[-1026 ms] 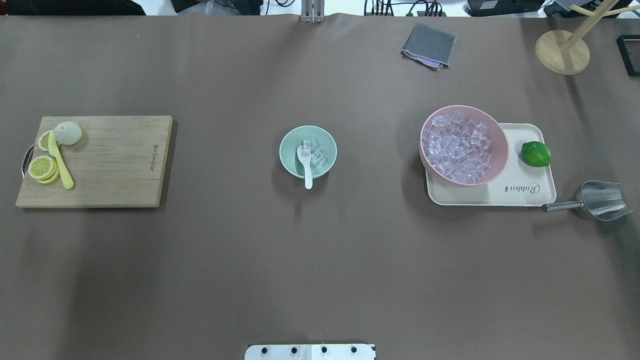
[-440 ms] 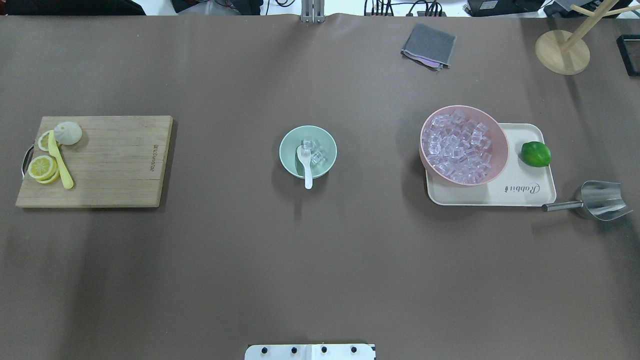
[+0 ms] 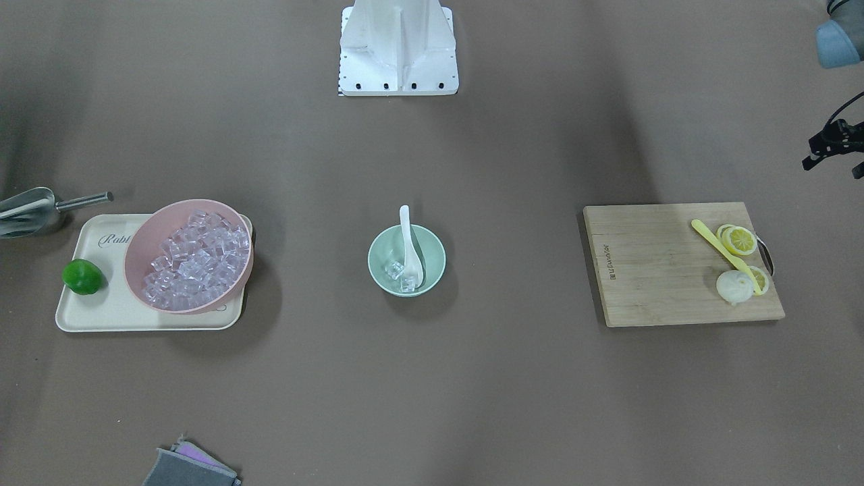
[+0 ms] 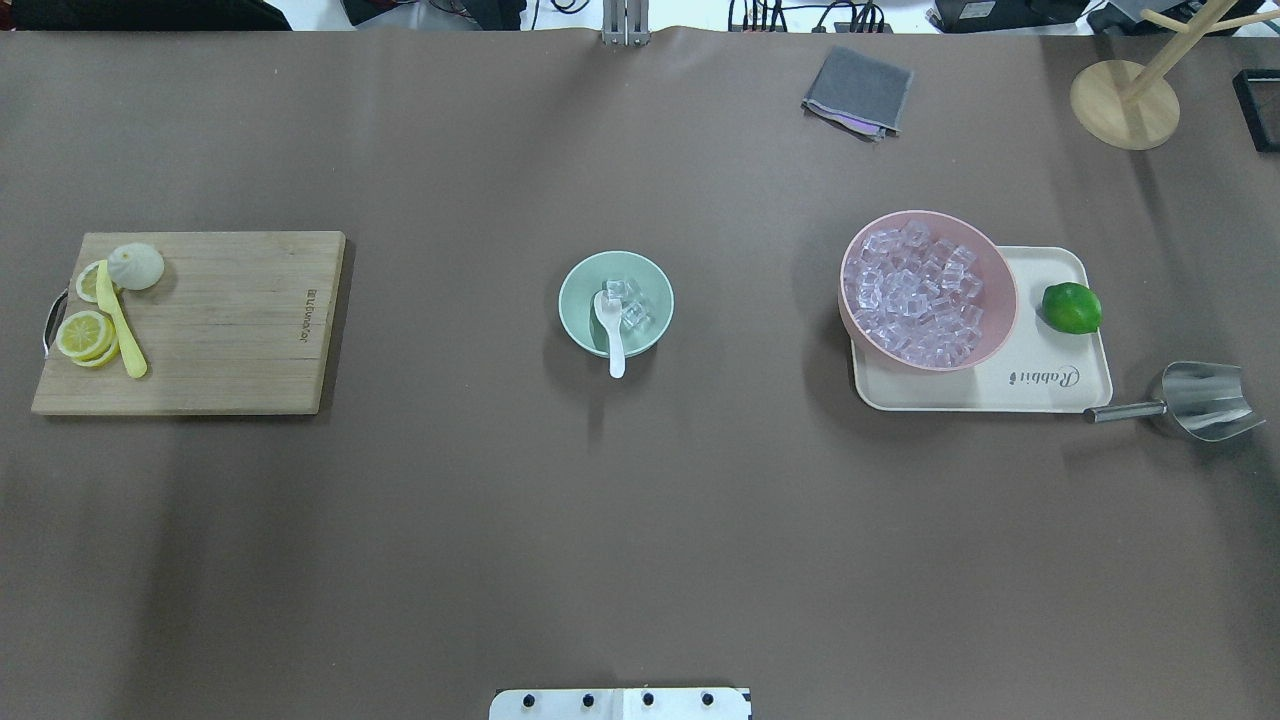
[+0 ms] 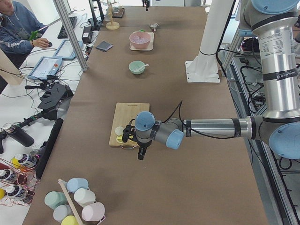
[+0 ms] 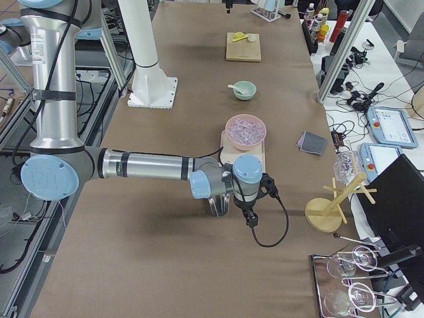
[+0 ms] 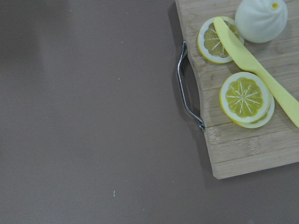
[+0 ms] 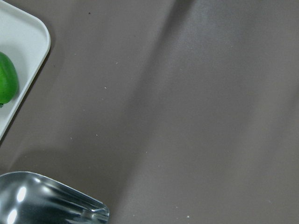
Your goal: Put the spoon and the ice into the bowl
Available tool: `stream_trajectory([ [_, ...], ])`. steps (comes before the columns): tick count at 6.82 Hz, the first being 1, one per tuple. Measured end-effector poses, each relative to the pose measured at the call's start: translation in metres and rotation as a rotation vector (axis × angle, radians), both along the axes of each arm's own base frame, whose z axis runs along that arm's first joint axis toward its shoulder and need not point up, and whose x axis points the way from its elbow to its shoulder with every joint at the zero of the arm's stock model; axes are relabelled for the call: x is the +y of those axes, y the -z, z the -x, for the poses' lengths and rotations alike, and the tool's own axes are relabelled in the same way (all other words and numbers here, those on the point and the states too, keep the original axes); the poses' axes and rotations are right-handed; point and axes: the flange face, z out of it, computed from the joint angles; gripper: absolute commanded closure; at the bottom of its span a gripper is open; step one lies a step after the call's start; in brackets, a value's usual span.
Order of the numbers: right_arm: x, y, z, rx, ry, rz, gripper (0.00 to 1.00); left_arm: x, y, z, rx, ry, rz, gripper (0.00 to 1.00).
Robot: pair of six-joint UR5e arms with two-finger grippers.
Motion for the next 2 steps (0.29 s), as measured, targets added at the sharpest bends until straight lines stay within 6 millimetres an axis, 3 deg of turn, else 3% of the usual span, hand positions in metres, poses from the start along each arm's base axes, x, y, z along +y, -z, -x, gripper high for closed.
stream_trajectory([
  [2, 0.0006, -0.0005, 0.0003, -0.008, 0.010, -0.009, 0.00, 0.0007, 0.0041, -0.0002, 0.011, -0.003, -0.006, 0.02],
])
